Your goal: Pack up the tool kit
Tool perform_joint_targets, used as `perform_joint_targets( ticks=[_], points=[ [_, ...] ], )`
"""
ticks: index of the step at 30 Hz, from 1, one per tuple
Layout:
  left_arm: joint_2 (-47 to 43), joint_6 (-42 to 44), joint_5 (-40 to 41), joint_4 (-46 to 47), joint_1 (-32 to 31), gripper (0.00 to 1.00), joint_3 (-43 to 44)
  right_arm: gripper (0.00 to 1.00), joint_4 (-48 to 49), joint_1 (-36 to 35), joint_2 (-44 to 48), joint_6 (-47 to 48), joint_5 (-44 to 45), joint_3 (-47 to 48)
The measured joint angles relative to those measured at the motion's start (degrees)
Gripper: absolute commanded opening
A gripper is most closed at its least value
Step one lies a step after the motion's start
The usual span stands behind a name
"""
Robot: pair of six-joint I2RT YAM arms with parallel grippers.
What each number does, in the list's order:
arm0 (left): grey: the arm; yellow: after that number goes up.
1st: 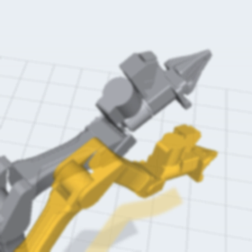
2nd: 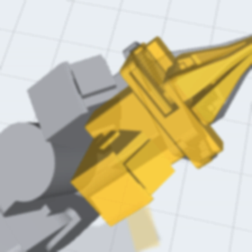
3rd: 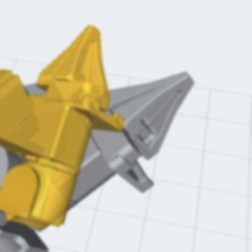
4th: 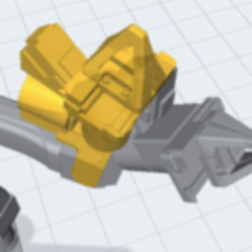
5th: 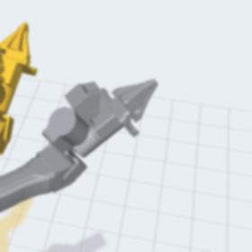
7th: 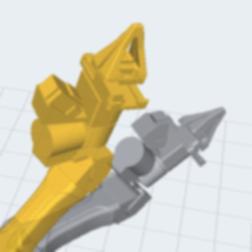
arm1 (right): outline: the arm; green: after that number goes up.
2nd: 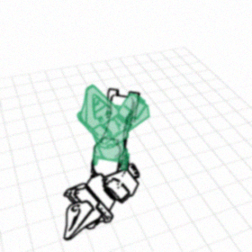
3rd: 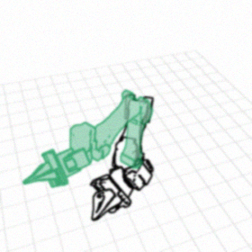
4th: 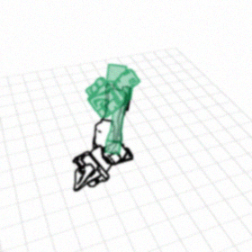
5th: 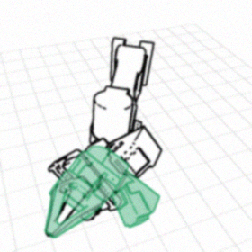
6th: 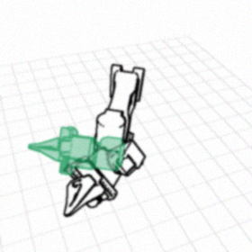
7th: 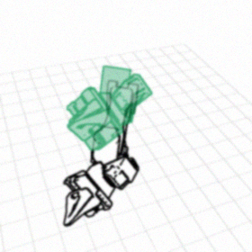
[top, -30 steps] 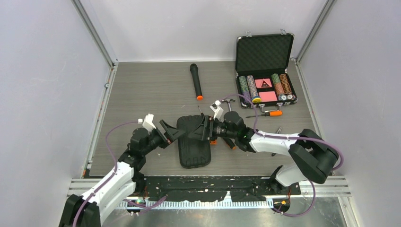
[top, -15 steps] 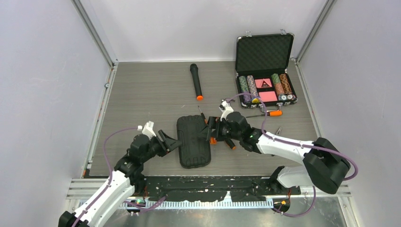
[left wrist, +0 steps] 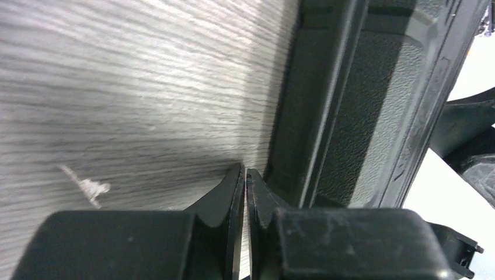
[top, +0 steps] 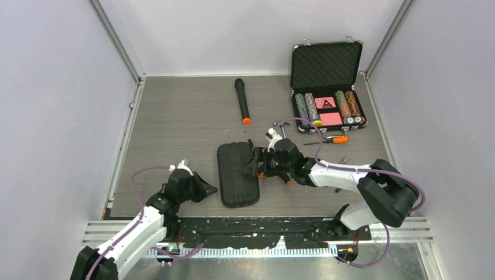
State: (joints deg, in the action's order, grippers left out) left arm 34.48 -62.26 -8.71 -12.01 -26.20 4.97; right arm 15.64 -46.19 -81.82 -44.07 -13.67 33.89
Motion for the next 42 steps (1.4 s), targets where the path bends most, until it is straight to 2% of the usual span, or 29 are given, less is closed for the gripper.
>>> perform_joint_targets(
  ticks=[9,17,22,29,37,42],
  points=[
    [10.32,-0.35,-1.25,11.37,-1.92,0.02,-0.26,0.81,6.25,0.83,-0.83,-1.46,-3.39,-0.09],
    [15.74,-0.31,-0.94,17.2,-4.2,0.02,0.68,0.74,22.34,1.57,-0.83,-6.99,-6.12,-0.17],
    [16.59,0.37,-0.92,17.53,-4.61,0.02,1.33,0.72,30.8,0.87,-2.64,-10.95,-10.05,-0.17],
    [17.35,1.66,-0.33,17.59,-4.81,0.04,1.68,0.71,34.4,-0.59,-4.48,-12.81,-10.99,0.79],
    [23.82,1.4,-0.13,25.14,-4.92,0.08,2.14,0.7,32.02,-7.34,-9.75,-13.6,-13.38,4.42],
    [22.18,1.44,1.79,24.13,-4.94,0.22,2.1,0.73,25.9,-8.22,-10.67,-12.22,-13.53,4.5]
  ],
)
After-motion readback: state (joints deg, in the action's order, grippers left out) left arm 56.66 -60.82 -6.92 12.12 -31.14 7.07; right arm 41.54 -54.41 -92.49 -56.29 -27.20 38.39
